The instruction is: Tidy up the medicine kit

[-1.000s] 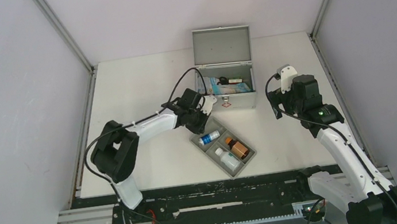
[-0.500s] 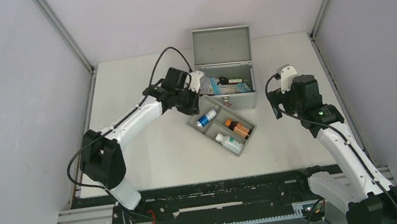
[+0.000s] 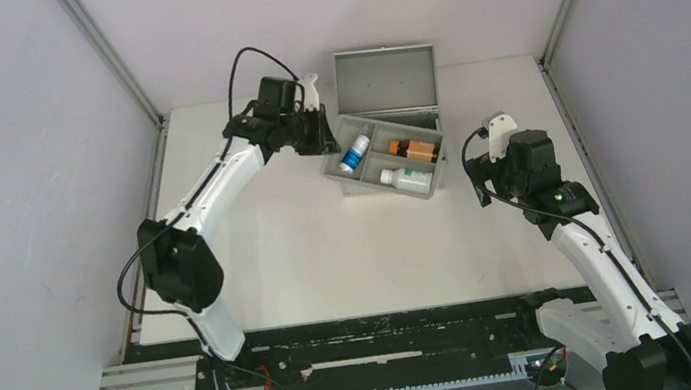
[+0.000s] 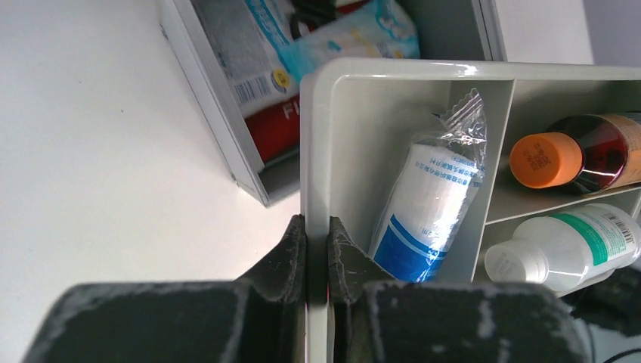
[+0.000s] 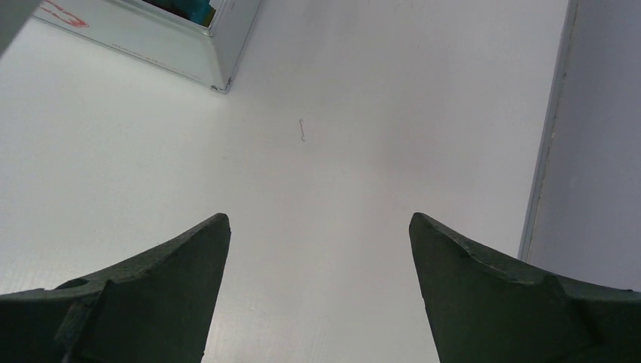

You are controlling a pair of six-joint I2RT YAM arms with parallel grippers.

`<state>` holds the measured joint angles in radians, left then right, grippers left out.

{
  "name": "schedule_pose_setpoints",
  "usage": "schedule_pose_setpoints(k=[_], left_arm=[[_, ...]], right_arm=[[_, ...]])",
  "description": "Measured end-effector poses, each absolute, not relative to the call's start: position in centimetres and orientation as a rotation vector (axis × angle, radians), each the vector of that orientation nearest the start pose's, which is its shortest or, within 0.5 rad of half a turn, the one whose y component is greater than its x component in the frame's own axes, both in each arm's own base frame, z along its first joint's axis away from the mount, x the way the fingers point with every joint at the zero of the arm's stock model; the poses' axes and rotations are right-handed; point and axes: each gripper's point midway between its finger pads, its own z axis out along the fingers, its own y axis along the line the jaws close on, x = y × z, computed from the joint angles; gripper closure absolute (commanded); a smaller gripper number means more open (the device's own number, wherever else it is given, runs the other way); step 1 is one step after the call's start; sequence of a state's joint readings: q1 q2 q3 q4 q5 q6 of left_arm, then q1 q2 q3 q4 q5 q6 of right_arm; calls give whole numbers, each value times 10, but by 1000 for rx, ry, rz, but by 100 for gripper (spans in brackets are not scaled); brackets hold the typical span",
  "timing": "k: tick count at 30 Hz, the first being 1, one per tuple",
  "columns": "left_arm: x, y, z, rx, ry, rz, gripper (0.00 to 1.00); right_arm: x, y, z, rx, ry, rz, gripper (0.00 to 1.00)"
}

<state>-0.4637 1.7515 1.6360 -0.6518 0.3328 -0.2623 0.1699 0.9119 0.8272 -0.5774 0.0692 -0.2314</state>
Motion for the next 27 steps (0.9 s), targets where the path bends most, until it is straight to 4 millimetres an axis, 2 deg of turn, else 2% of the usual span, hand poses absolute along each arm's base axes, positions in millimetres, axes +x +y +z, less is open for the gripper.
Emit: schedule_pose_setpoints(k=[5,11,17,27], left_arm=[[414,-267,207,242,2404,-752,100],[445,-272,189,84,2441,-732,100],[462,-274,176,-22,2459,-702,100],[472,-280,164,-107,2475,-697,100]], right_arm=[[281,28,176,-412,2194,-101,12],[293,40,168,-440,2231,-33,15],[328,61,180,-408,2209,75,21],[388,91,195,-231,2194,300,44]])
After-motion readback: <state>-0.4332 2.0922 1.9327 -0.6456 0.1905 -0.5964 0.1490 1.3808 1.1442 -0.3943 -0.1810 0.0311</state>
